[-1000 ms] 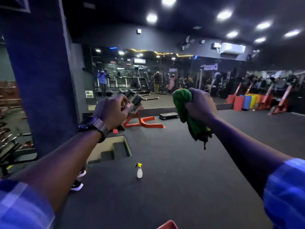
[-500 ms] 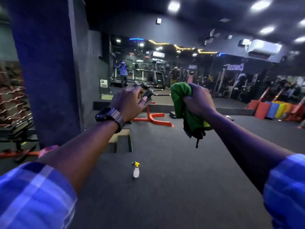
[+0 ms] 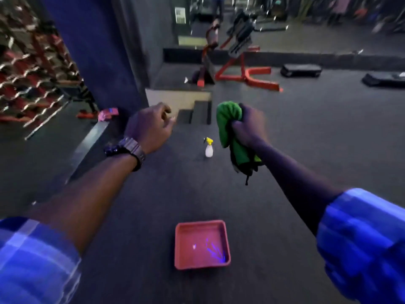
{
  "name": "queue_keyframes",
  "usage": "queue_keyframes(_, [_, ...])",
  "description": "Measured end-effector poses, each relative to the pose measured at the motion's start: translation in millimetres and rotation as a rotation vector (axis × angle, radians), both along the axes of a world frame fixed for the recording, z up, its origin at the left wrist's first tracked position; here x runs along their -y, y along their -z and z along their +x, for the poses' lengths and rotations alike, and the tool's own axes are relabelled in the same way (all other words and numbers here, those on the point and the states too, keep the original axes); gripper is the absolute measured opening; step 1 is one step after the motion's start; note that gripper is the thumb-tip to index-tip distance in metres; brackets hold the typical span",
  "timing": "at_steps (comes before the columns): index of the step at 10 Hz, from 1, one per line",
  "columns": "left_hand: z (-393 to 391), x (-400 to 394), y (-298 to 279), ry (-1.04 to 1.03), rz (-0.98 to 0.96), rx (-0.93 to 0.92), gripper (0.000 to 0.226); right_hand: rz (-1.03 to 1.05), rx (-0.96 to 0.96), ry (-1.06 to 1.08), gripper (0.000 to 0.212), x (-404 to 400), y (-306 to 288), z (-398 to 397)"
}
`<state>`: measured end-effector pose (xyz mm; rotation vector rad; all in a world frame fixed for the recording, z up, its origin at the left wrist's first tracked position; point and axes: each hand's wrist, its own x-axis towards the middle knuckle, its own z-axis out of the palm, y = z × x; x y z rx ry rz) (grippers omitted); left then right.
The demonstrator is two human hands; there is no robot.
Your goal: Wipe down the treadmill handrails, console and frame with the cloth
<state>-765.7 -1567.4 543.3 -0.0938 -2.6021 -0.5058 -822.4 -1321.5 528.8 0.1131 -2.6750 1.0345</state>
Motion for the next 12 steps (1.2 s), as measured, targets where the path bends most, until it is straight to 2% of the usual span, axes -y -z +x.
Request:
queue_keyframes(1, [2.8, -6.3, 74.4, -0.037, 0.010, 0.124, 0.023, 0.009, 0.138, -0.026, 0.038, -0.6, 85.3, 6.0])
queue_keyframes(2, [0.6, -11.3, 166.5, -0.033, 0.102, 0.249, 0.024, -0.014, 0.233, -0.040, 0.034, 0.9, 186.8, 14.2])
queue_keyframes(3, [-0.7, -12.1, 274.2, -0.022, 0.200, 0.386, 0.030, -0.044, 0.374, 0.003, 0.036, 1.4, 297.1, 24.0])
queue_keyframes(4, [2.7, -14.9, 386.1, -0.020, 0.207, 0.473, 0.033, -0.064, 0.500, 0.034, 0.032, 2.2, 402.7, 30.2])
queue_keyframes(5, [5.4, -20.2, 489.0, -0.010, 0.180, 0.491, 0.032, -0.079, 0.568, 0.061, 0.031, 6.4, 514.6, 27.3])
queue_keyframes(7, [-2.5, -13.6, 674.4, 0.038, 0.092, 0.517, 0.025, -0.329, 0.784, 0.108, 0.042, 23.8, 719.9, 24.8])
queue_keyframes(8, [-13.7, -7.7, 754.4, 0.040, 0.034, 0.530, 0.023, -0.458, 0.842, 0.134, 0.037, 34.2, 824.1, 23.0])
queue_keyframes(9, [-22.7, -7.9, 815.2, 0.062, -0.008, 0.562, 0.024, -0.468, 0.888, 0.134, 0.055, 32.2, 923.0, 23.4])
queue_keyframes(10, [-21.1, -12.8, 850.7, 0.105, -0.041, 0.563, 0.023, -0.272, 0.926, 0.206, 0.072, 26.1, 934.7, 27.2])
queue_keyframes(11, [-25.8, -12.7, 838.2, 0.077, -0.020, 0.590, 0.024, -0.153, 0.885, 0.250, 0.064, 13.5, 908.4, 21.4])
queue_keyframes(12, [-36.0, -12.0, 796.2, 0.033, 0.043, 0.518, 0.025, -0.158, 0.793, 0.254, 0.049, 4.7, 855.8, 10.2])
